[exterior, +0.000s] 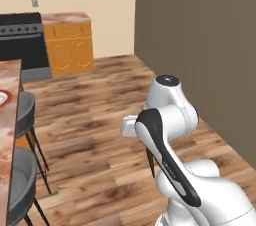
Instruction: Take the fork and place it on the left side of the plate. Then take the spoon and place it on the right side of the plate. Make sure they're directly next to the plate.
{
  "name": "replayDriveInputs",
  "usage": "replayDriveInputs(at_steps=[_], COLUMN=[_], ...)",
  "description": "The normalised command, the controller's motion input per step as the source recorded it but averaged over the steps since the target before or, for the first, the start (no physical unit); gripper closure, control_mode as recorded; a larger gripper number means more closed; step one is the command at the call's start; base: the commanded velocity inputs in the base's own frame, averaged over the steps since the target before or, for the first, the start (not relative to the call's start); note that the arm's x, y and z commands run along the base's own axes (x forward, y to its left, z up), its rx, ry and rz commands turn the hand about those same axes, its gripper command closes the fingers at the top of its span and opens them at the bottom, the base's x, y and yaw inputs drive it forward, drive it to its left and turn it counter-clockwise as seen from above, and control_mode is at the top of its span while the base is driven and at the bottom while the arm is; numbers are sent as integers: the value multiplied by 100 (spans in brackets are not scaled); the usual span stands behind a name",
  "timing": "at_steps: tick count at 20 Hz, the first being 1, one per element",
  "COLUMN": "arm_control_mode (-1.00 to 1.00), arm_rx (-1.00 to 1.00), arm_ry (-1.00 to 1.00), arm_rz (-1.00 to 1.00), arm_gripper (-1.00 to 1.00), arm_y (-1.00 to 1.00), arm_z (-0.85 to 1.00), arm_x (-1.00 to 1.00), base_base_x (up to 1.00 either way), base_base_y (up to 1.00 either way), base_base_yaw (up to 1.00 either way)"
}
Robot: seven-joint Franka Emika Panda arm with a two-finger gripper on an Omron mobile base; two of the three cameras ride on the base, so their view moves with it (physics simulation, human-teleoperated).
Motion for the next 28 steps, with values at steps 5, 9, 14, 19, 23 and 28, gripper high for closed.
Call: replayDriveInputs(at_steps=[5, 9, 14, 19, 23, 28], arm_control_mode=[100, 100, 100, 100, 100, 100], arm_rx=[0, 0, 0, 0, 0, 0], arm_ry=[0, 0, 0, 0, 0, 0], arm_rz=[0, 0, 0, 0, 0, 0], arm_gripper=[100, 100, 100, 100, 100, 100], arm_y=[0, 0, 0, 0, 0, 0], arm_z=[0, 0, 0, 0, 0, 0], arm_x=[0, 0, 0, 0, 0, 0], base_base_x=[100, 100, 100, 100, 100, 42], base_base_y=[0, 0, -14, -3, 0, 0], base_base_yaw=[41, 46, 58, 73, 75, 81])
